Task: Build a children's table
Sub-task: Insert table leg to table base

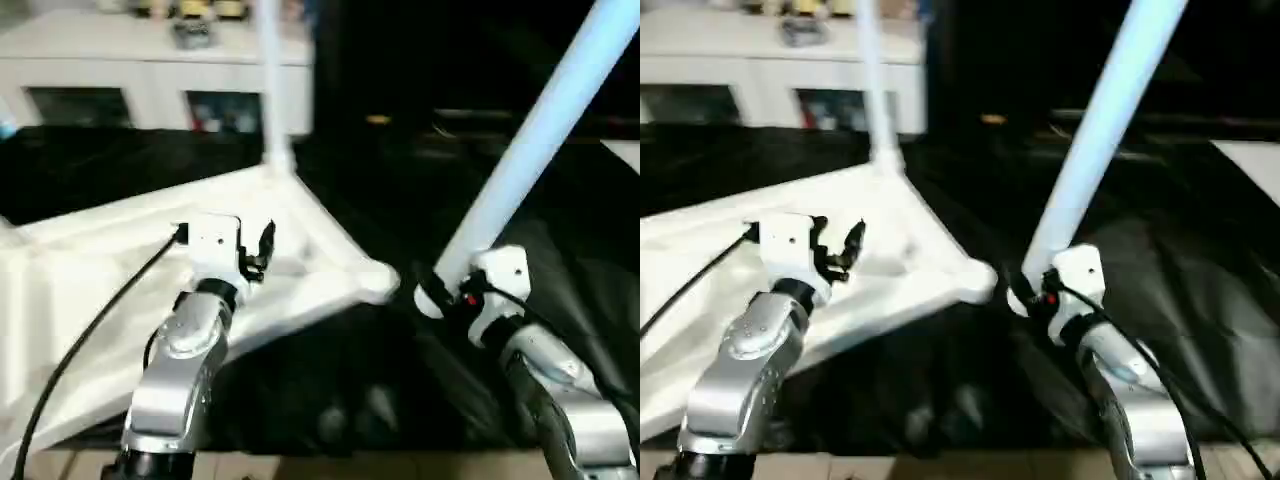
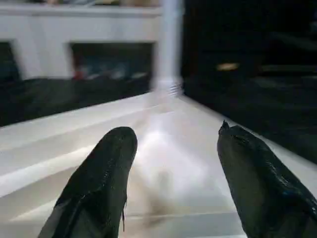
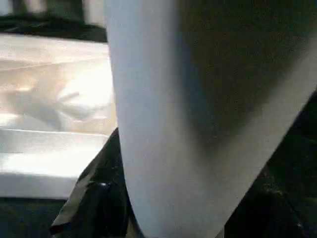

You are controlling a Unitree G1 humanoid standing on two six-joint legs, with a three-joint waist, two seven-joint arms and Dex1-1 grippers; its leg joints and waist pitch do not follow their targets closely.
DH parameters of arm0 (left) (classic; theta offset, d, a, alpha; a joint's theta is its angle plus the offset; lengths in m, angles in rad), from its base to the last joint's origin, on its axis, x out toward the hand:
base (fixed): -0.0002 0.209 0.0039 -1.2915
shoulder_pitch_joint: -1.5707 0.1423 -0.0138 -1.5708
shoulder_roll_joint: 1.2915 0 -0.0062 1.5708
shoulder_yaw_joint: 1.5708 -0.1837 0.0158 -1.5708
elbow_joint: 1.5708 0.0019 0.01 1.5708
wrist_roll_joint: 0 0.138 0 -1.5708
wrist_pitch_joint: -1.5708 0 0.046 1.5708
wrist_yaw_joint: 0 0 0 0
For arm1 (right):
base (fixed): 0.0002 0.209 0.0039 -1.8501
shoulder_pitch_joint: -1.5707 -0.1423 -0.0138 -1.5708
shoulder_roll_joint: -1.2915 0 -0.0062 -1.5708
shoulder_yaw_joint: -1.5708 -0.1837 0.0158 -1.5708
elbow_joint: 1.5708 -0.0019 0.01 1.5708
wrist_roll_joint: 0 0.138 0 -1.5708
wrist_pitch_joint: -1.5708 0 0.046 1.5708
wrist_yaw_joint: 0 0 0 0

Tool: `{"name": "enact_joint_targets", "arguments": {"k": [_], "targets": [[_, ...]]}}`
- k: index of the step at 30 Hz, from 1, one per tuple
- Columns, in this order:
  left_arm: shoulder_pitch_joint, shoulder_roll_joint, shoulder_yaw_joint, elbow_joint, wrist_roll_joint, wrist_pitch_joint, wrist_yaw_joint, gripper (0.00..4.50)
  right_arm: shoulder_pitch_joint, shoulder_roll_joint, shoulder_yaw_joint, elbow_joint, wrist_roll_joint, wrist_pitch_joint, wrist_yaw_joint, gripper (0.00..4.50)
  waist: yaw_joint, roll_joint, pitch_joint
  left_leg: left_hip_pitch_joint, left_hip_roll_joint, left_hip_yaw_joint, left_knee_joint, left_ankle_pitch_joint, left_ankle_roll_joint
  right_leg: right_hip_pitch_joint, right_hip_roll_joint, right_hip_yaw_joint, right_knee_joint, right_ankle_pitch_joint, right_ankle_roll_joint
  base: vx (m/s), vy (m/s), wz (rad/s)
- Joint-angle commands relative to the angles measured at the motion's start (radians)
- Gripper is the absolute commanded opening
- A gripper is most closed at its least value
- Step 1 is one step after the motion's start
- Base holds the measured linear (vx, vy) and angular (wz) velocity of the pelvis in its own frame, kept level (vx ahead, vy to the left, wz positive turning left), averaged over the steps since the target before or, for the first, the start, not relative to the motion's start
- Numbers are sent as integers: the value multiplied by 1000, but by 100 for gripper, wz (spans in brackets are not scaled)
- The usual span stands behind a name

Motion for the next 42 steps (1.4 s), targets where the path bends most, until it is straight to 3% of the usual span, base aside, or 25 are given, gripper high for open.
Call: {"name": "enact_joint_targets", "arguments": {"k": [1, 2, 3, 4, 5, 6, 7, 8, 9, 10, 11, 13, 14, 15, 18, 21, 23, 27, 30, 31, 33, 36, 38, 39, 42], "targets": [[8, -10, 13, -19, -22, -16, -8, 304, -8, 12, -24, -18, 32, 5, -8, 191, -45, 44, -77, 163, 152, -123, -76, 178, 421, -111, -9, 46, 50, -67, -87, 184, 77, 58], [10, 2, 5, -22, -6, -2, -10, 304, -11, 8, -22, -15, 33, -4, -3, 191, -17, 17, -65, 123, 169, -121, -60, 501, 414, -126, -30, 94, 77, 42, -6, 120, 57, 26], [10, 2, 5, -22, -6, -2, -10, 304, -11, 8, -22, -15, 33, -4, -3, 191, 5, 1, -65, 103, 151, -108, -51, 840, 368, -134, -50, 129, 55, 157, 69, 120, 57, 26], [11, 7, 2, -21, -1, 2, -10, 304, -12, 6, -21, -14, 30, -9, -1, 191, 7, -8, -75, 107, 130, -103, -34, 944, 329, -139, -65, 148, 33, 230, 86, 65, 39, 4], [10, 15, -3, -17, 1, -12, -20, 304, -13, 8, -26, -11, 28, -9, -7, 191, 19, -33, -70, 68, 56, -55, -14, 853, 232, -118, -88, 173, -24, 357, 67, 0, 0, 0], [10, 16, -3, -17, 1, -13, -21, 304, -13, 8, -27, -11, 28, -9, -7, 191, 28, -46, -59, 22, 17, -3, -29, 486, 174, -85, -106, 172, -36, 345, 5, 0, 0, 0], [10, 26, -12, -16, 1, -41, -40, 304, -12, 9, -32, -10, 27, -11, -11, 191, 35, -43, -57, 13, 25, 6, -43, 323, 151, -70, -120, 173, -39, 302, -23, -57, 7, 11], [12, 39, -22, -16, -36, -40, -102, 304, -9, 11, -42, -12, 31, -6, -18, 191, 44, -28, -53, 18, 47, 10, -66, 87, 107, -65, -124, 167, -44, 196, -85, 0, 0, 0], [13, 47, -29, -16, -64, -36, -146, 304, -7, 12, -48, -13, 35, -3, -23, 191, 41, -25, -45, 24, 64, 17, -89, -45, 69, -65, -113, 157, -46, 117, -142, 0, 0, 0], [7, 66, -41, -7, -80, -32, -196, 304, -3, 10, -61, -24, 43, 38, -36, 191, 40, -18, -43, 28, 72, 19, -99, -109, 51, -69, -107, 151, -45, 77, -164, -60, -22, 8], [0, 72, -44, 2, -100, -27, -231, 304, -1, 8, -67, -29, 58, 53, -29, 191, 33, -19, -39, 31, 80, 25, -113, -214, 22, -74, -95, 145, -47, 16, -177, -65, -14, 5], [-20, 90, -61, 20, -135, -13, -311, 304, -3, 0, -76, -32, 82, 72, -9, 191, 30, -20, -36, 32, 85, 39, -124, -315, -19, -80, -94, 145, -54, -70, -164, -68, -13, 5], [-32, 100, -71, 29, -147, -6, -349, 304, -5, -5, -80, -31, 90, 80, 0, 191, 31, -20, -34, 37, 87, 44, -126, -364, -46, -90, -95, 147, -60, -121, -149, -70, -6, 5], [-59, 112, -91, 59, -151, 3, -399, 333, -13, -14, -83, -23, 82, 74, -1, 191, 31, -21, -32, 32, 84, 45, -129, -384, -60, -89, -100, 149, -64, -166, -132, -70, -6, 5], [-123, 117, -131, 138, -149, 24, -473, 346, -36, -29, -100, 7, 59, 57, -20, 191, 33, -22, -30, 37, 83, 49, -132, -429, -102, -102, -103, 152, -76, -275, -84, -69, -2, 3], [-179, 114, -182, 211, -157, 40, -556, 346, -64, -51, -136, 36, 69, 71, -24, 191, 30, -25, -29, 31, 84, 51, -138, -429, -115, -100, -105, 150, -80, -305, -65, -21, 1, -1], [-206, 119, -219, 238, -178, 95, -611, 346, -78, -80, -141, 49, 60, 64, -9, 191, 31, -24, -33, 29, 86, 53, -137, -401, -110, -98, -108, 150, -78, -277, -71, 0, 0, 0], [-279, 121, -324, 329, -93, 131, -643, 346, -91, -134, -140, 68, 48, 65, 21, 191, 23, -30, -36, 26, 86, 61, -133, -346, -80, -95, -105, 151, -77, -224, -87, 0, 0, 0], [-315, 106, -352, 381, -67, 131, -648, 346, -95, -147, -145, 79, 51, 71, 25, 191, 19, -32, -40, 15, 88, 65, -129, -269, -45, -83, -110, 149, -74, -171, -121, 0, 0, 0], [-329, 99, -357, 406, -56, 135, -642, 328, -96, -150, -146, 80, 52, 73, 26, 191, 18, -31, -41, 15, 89, 67, -128, -254, -39, -84, -108, 148, -73, -154, -124, 0, 0, 0], [-345, 97, -374, 437, -23, 120, -630, 318, -93, -150, -146, 75, 57, 76, 30, 191, 19, -33, -46, 17, 90, 71, -122, -196, -17, -81, -106, 148, -67, -66, -146, 0, 0, 0], [-373, 99, -396, 489, 9, 126, -601, 298, -92, -146, -146, 74, 66, 77, 29, 191, 22, -32, -54, 17, 91, 79, -112, -77, 43, -72, -104, 145, -51, 113, -192, 55, -8, -4], [-382, 97, -394, 501, 6, 141, -599, 298, -92, -146, -144, 76, 64, 73, 28, 191, 25, -29, -56, 17, 93, 82, -109, -41, 66, -72, -103, 143, -46, 170, -217, 26, -2, -1], [-383, 97, -394, 502, 6, 144, -599, 277, -92, -145, -144, 77, 64, 73, 28, 191, 26, -29, -58, 20, 95, 86, -107, -30, 74, -73, -101, 142, -42, 198, -231, 0, 0, 0], [-388, 98, -391, 504, 7, 167, -605, 266, -93, -144, -143, 78, 62, 70, 26, 191, 29, -29, -54, 23, 99, 91, -109, -53, 84, -76, -101, 142, -45, 182, -254, 0, 0, 0]]}}
